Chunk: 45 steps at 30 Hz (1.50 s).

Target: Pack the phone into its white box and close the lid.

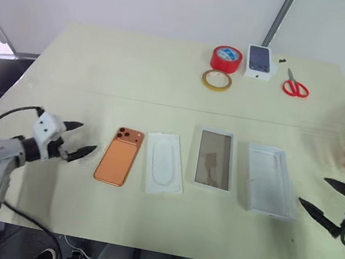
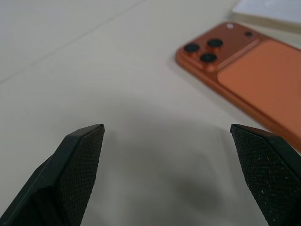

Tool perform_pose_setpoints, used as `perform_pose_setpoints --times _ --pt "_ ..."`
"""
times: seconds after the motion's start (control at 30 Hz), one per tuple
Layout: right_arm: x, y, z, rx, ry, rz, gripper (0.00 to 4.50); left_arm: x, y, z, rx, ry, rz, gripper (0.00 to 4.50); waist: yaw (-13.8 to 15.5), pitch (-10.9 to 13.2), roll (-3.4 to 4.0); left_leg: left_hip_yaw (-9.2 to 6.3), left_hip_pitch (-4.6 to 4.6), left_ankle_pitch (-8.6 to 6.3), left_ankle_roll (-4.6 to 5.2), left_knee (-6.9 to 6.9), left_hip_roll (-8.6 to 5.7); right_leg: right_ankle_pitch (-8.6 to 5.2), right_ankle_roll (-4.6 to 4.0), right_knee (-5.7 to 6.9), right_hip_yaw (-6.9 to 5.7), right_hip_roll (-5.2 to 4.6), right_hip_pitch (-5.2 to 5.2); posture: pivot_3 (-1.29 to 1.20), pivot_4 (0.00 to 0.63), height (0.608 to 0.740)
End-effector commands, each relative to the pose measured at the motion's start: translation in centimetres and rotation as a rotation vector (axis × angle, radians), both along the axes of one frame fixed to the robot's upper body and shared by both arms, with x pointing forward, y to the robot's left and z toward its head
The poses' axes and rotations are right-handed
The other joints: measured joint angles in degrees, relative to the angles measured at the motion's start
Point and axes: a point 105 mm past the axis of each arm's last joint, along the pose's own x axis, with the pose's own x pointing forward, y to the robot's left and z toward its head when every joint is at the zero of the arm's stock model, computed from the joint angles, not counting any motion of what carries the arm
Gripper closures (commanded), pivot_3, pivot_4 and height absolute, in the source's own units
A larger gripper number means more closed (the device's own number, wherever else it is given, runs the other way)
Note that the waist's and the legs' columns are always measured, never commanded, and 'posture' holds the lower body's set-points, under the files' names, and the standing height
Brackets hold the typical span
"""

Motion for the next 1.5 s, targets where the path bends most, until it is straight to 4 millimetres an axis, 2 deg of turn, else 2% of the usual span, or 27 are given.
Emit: perform_pose_setpoints --times 0.03,0.1,0.27,0.37,0.43,0.57,0.7,0.8,0.87,0.97,1.03,1.1,1.23,1.3,1.5 --pt "-0.1 -1.2 1.8 -0.047 -0.050 -0.017 0.06 0.0 0.2 2.5 -0.008 -0.089 -0.004 0.00 0.05 -0.01 0.01 0.01 0.01 0.00 0.00 0.00 0.00 0.00 0.00 0.00 0.01 0.00 0.00 0.00 0.150 0.740" --pt "0.1 -1.3 1.5 -0.051 -0.045 -0.019 0.06 0.0 0.1 2.4 -0.013 -0.075 -0.001 0.00 0.07 -0.01 0.02 0.01 0.01 0.00 0.00 0.00 0.00 0.00 -0.01 -0.01 0.02 -0.01 0.01 0.00 0.150 0.740" --pt "1.6 0.3 2.3 -0.048 -0.081 0.025 0.06 -0.1 -1.1 1.9 0.032 -0.052 -0.062 0.00 -0.11 -0.04 0.07 0.04 0.01 -0.01 0.02 -0.01 0.00 0.00 0.00 0.00 0.02 -0.01 -0.01 0.00 0.150 0.740" --pt "2.2 1.0 2.7 -0.046 -0.095 0.043 0.06 0.1 -0.9 2.3 0.022 -0.054 -0.058 0.00 -0.12 -0.05 0.08 0.04 0.02 -0.01 0.02 -0.02 0.00 0.00 0.00 0.02 0.03 0.00 -0.02 0.00 0.150 0.740" --pt "2.3 1.1 2.6 -0.045 -0.094 0.046 0.06 0.2 -1.0 3.3 0.001 -0.097 -0.077 0.00 0.03 -0.05 0.08 0.04 0.02 -0.01 0.02 -0.01 0.00 0.00 0.00 0.01 0.03 0.00 -0.02 0.00 0.150 0.740" --pt "2.3 1.3 2.4 -0.044 -0.085 0.052 0.06 0.2 -1.3 4.0 -0.001 -0.141 -0.094 0.00 0.13 -0.05 0.08 0.05 0.01 -0.02 0.03 -0.01 0.00 0.00 0.00 -0.01 0.03 -0.01 0.00 0.00 0.150 0.740" --pt "2.6 1.6 2.5 -0.042 -0.089 0.057 0.06 0.7 -1.8 4.7 -0.031 -0.188 -0.074 0.00 0.11 -0.05 0.08 0.05 0.01 -0.02 0.04 -0.01 0.00 0.00 0.00 -0.01 0.03 -0.01 -0.01 0.00 0.150 0.740" --pt "2.9 2.2 2.7 -0.051 -0.090 0.081 0.06 0.8 -3.0 5.2 -0.071 -0.144 -0.097 0.00 -0.01 -0.04 0.08 0.05 0.01 -0.02 0.04 -0.01 0.00 0.00 0.00 0.00 0.03 0.00 -0.01 0.00 0.150 0.740" --pt "3.7 4.2 3.5 -0.058 -0.111 0.153 0.06 1.1 -4.0 4.8 -0.025 -0.080 -0.064 0.00 -0.20 -0.04 0.09 0.06 0.02 -0.02 0.03 0.00 0.00 0.00 0.00 0.02 0.03 0.00 -0.01 0.00 0.150 0.740" --pt "4.7 7.3 4.6 -0.046 -0.133 0.255 0.06 0.6 -6.5 4.3 -0.140 0.129 -0.112 0.00 -0.45 -0.06 0.16 0.06 0.04 -0.01 0.03 0.00 0.00 0.01 0.01 0.07 0.07 0.00 -0.02 0.00 0.150 0.740" --pt "5.2 10.2 5.3 -0.029 -0.153 0.345 0.06 0.1 -8.5 4.7 -0.260 0.252 -0.144 0.00 -0.35 -0.04 0.13 0.06 0.04 -0.01 0.03 0.01 0.00 0.01 0.01 0.10 0.06 0.01 -0.02 0.00 0.150 0.740" --pt "5.2 12.4 5.4 -0.034 -0.147 0.429 0.06 -0.2 -10.1 4.9 -0.357 0.374 -0.149 0.00 -0.17 -0.04 0.13 0.06 0.02 -0.01 0.03 0.03 0.00 0.01 0.01 0.10 0.06 0.02 -0.04 0.00 0.150 0.740" --pt "4.9 16.1 4.9 -0.027 -0.133 0.571 0.06 -1.6 -12.8 4.5 -0.396 0.620 -0.172 0.00 0.17 -0.01 0.06 0.04 -0.02 -0.02 0.05 0.07 -0.01 0.01 0.02 0.09 0.06 0.03 -0.03 0.00 0.150 0.740" --pt "5.3 16.7 4.9 -0.019 -0.141 0.582 0.06 -1.8 -13.0 4.2 -0.402 0.715 -0.146 0.00 0.14 0.01 0.02 0.04 -0.02 -0.02 0.06 0.10 -0.03 0.01 0.02 0.09 0.06 0.03 -0.03 0.00 0.150 0.740" --pt "6.2 15.9 4.0 -0.045 -0.139 0.559 0.06 -2.6 -13.8 3.3 -0.502 0.905 -0.162 0.00 0.06 0.01 0.02 0.04 -0.01 0.08 -0.11 0.12 -0.04 0.01 0.02 0.12 0.07 0.10 -0.05 0.00 0.150 0.740"
